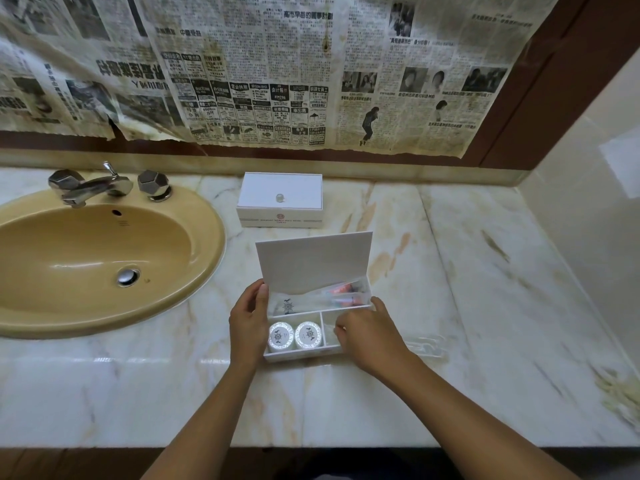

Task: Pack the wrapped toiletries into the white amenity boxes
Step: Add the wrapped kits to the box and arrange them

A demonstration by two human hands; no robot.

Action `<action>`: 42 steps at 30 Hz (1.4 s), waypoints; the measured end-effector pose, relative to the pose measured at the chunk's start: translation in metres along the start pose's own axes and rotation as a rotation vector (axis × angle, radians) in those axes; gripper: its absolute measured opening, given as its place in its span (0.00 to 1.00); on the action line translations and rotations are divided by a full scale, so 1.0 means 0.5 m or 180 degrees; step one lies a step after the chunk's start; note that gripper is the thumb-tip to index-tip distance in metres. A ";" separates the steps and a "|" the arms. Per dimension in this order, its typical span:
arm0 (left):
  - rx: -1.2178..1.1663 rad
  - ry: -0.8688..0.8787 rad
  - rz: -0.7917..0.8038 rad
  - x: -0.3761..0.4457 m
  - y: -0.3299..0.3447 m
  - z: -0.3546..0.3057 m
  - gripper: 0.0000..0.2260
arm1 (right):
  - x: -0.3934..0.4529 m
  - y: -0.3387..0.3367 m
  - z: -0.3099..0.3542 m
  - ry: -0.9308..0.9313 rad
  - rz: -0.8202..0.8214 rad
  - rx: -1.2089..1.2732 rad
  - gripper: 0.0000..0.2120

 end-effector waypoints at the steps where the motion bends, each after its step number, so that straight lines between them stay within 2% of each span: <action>1: 0.0020 0.0010 0.0014 0.000 -0.001 0.000 0.08 | -0.002 -0.007 -0.003 -0.0005 -0.0129 0.0166 0.13; 6: 0.0008 0.0032 0.0018 -0.003 0.001 -0.003 0.07 | -0.021 -0.032 -0.061 0.0301 -0.0871 0.0859 0.05; 8: 0.0021 0.0035 0.0009 -0.002 0.001 -0.003 0.07 | -0.031 -0.035 -0.095 0.0533 -0.0836 0.0864 0.08; 11: 0.0069 0.0072 0.0040 -0.001 0.000 0.000 0.09 | -0.045 -0.023 -0.147 0.0803 -0.0085 0.0566 0.18; 15: 0.0060 0.0066 0.0038 -0.001 0.000 0.001 0.09 | -0.069 0.019 -0.186 0.0947 0.1143 0.0189 0.39; 18: 0.0066 0.0049 0.0020 -0.001 0.001 0.001 0.08 | -0.087 0.058 -0.190 0.0926 0.1582 0.0208 0.46; 21: 0.0081 0.0047 0.0005 0.000 0.001 0.002 0.08 | -0.092 0.083 -0.188 0.0927 0.1553 0.0178 0.43; 26: 0.0117 0.0041 -0.0042 0.002 -0.001 0.007 0.10 | -0.071 0.093 -0.190 0.0976 0.1155 0.0367 0.30; 32: 0.0128 0.0014 -0.0039 0.001 0.001 0.005 0.08 | -0.048 0.085 -0.193 0.0975 0.0916 0.0416 0.26; 36: 0.0157 0.0050 -0.0027 0.003 -0.001 0.008 0.11 | -0.043 0.081 -0.195 0.0922 0.1063 0.0346 0.28; 39: 0.0136 0.0038 -0.0042 0.005 -0.002 0.009 0.09 | -0.036 0.064 -0.199 0.0934 0.0987 0.0350 0.25; 42: 0.0163 0.0083 -0.0034 0.005 -0.002 0.010 0.12 | -0.028 0.058 -0.198 0.0984 0.0904 0.0412 0.20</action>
Point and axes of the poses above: each hand's wrist, its own x-axis towards the middle knuckle, its own y-axis out of the palm, z = x × y, the point moved 2 cm from there along x, towards the middle knuckle, and after that the axes turned 15 degrees about -x, right-handed, at the moved point
